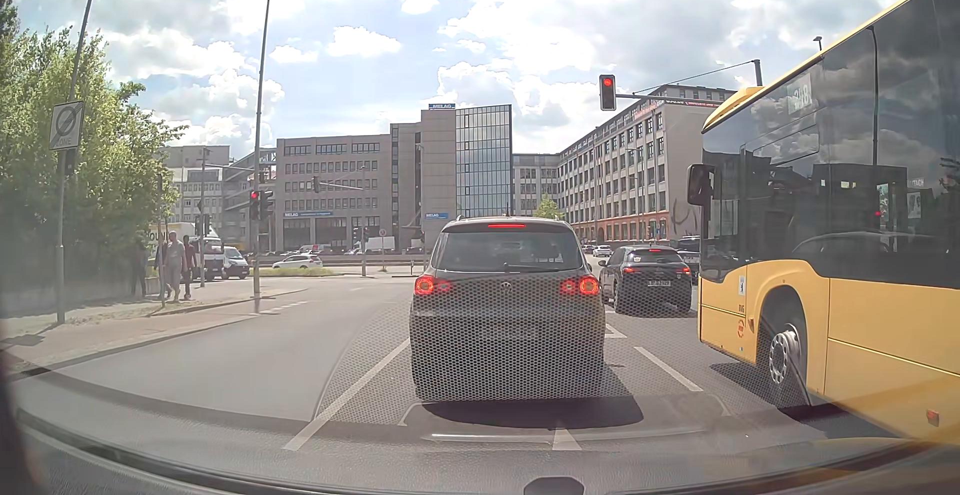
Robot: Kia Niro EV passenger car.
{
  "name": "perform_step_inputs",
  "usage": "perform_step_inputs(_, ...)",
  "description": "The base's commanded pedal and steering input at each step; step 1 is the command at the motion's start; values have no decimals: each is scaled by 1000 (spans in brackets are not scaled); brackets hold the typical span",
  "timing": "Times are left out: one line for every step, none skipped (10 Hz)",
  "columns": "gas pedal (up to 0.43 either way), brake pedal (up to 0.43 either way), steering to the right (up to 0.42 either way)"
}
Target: Follow the waypoints while adhering to traffic rules and regulations
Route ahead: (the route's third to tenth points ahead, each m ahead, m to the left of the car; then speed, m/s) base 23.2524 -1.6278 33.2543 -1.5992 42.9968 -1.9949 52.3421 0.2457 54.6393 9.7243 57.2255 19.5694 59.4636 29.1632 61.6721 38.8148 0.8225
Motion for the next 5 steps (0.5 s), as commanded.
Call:
perform_step_inputs(0, 268, -1)
perform_step_inputs(0, 262, -1)
perform_step_inputs(0, 262, -1)
perform_step_inputs(0, 262, -1)
perform_step_inputs(0, 268, -1)
